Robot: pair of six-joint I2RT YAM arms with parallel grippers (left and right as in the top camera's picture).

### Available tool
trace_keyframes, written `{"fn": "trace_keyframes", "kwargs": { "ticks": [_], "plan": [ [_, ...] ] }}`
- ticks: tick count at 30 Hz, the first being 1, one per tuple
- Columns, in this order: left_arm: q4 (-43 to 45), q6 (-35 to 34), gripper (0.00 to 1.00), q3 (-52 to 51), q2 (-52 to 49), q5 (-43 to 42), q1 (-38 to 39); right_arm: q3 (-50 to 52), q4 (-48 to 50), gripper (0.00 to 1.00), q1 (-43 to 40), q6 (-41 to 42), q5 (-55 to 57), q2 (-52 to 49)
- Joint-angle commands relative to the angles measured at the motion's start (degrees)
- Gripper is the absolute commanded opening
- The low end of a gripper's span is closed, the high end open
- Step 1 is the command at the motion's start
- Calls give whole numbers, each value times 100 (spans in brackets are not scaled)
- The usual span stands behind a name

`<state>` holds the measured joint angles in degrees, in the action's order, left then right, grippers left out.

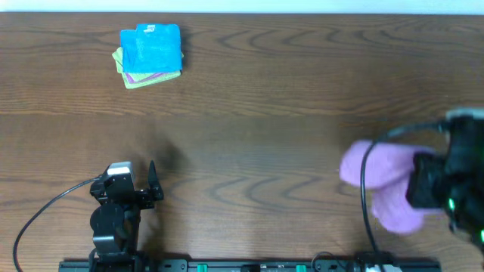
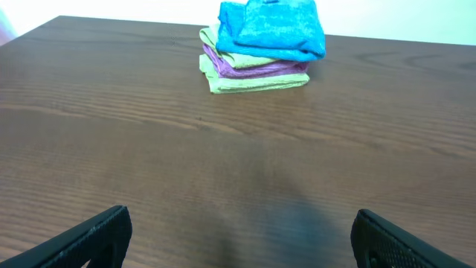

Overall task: Fold the cloth
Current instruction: 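Lift the pink cloth with the right gripper and pull it toward the front, then swing the held cloth left to the table center with the right gripper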

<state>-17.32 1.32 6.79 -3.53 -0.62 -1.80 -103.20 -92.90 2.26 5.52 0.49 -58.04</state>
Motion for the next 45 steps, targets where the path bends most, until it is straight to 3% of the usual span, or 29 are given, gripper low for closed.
{"fn": "trace_keyframes", "kwargs": {
  "ticks": [1, 7, 13, 18, 20, 21, 23, 27, 39, 40, 41, 42, 43, 44, 45],
  "plan": [
    [-33, -15, 95, -144, 33, 76, 13, 24, -144, 2, 120, 87, 57, 350],
    [-33, -15, 95, -144, 33, 76, 13, 85, -258, 1, 271, 87, 57, 835],
    [-33, -15, 95, -144, 33, 76, 13, 448, 352, 2, 271, -4, -525, 404],
    [-33, -15, 95, -144, 33, 76, 13, 461, 1862, 2, 520, -422, -3071, -1036],
    [-35, -15, 95, -144, 33, 76, 13, 201, 2035, 1, 839, -693, -3783, -1735],
    [-33, -15, 96, -144, 33, 76, 13, -11, 1884, 6, 1025, -992, -3967, -2151],
    [-33, -15, 95, -144, 33, 76, 13, -273, 1504, 99, 1167, -1132, -3910, -2680],
    [-33, -15, 95, -144, 33, 76, 13, -485, 994, 99, 1239, -1161, -3348, -3213],
    [-35, -15, 95, -144, 33, 76, 13, -439, 706, 99, 1246, -772, -1246, -2894],
    [-33, -15, 96, -144, 33, 76, 13, -352, 758, 94, 1244, -769, -1244, -2924],
    [-35, -15, 95, -144, 33, 76, 13, -227, 852, 60, 1244, -769, -1220, -2951],
    [-33, -15, 95, -144, 33, 76, 13, -111, 949, 38, 1239, -763, -1185, -2981],
    [-33, -15, 95, -144, 33, 76, 13, 37, 1082, 25, 1239, -702, -1152, -3012],
    [-33, -15, 95, -144, 33, 76, 13, 236, 1283, 5, 1239, -614, -1113, -3051],
    [-33, -15, 95, -144, 33, 76, 13, 426, 1504, 1, 1241, -566, -1121, -3095]
  ]
}}
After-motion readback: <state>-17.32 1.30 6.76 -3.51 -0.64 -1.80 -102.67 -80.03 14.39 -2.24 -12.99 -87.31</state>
